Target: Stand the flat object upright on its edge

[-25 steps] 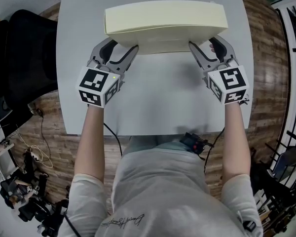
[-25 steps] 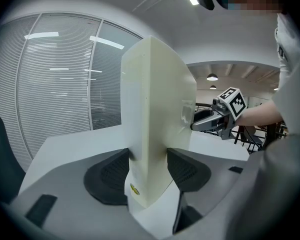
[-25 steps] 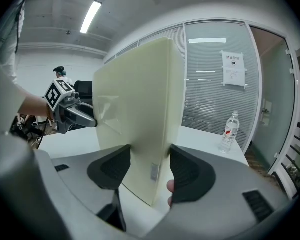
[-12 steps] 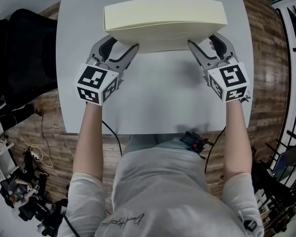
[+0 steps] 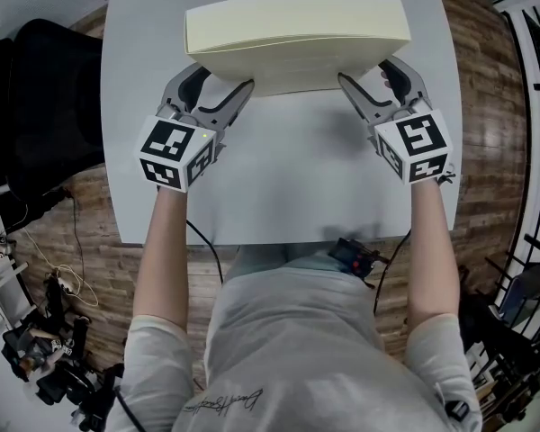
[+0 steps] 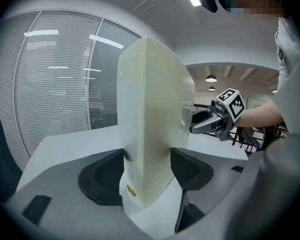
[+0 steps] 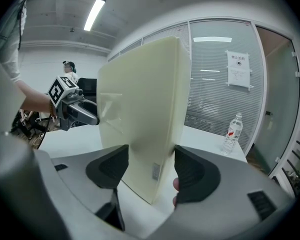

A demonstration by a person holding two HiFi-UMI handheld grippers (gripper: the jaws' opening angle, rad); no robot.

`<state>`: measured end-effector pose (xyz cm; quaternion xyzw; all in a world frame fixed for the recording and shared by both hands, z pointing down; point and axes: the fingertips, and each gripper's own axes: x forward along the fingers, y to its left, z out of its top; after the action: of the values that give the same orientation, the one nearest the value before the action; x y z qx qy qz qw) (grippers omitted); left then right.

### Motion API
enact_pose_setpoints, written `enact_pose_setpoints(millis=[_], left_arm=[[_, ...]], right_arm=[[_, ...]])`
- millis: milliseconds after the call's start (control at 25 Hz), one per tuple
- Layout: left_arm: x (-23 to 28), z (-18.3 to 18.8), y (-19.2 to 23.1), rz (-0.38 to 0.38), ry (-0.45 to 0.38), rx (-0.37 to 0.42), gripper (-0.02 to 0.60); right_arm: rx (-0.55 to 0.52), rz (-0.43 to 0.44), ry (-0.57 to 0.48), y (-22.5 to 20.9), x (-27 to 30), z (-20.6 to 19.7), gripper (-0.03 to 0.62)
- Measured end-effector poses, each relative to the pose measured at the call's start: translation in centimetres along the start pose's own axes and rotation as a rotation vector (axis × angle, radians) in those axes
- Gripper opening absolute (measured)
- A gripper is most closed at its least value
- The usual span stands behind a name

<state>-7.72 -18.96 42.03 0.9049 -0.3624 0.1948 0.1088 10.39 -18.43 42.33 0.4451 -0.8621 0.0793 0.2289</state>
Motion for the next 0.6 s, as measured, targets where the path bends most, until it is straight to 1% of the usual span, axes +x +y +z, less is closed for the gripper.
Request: enact_pose_setpoints(millis=[360, 600], left_arm=[[-0.12, 0.07, 0.01, 0.035, -0.024, -0.039, 0.326], [-0.24, -0.05, 0.04, 0.043, -0.023, -0.044, 0.328]], right_arm=[[-0.001, -0.044, 0.012, -0.08, 0.14, -0.33, 0.282], [0.022, -0.063, 0.009, -0.26, -0.27, -0.56, 0.284]])
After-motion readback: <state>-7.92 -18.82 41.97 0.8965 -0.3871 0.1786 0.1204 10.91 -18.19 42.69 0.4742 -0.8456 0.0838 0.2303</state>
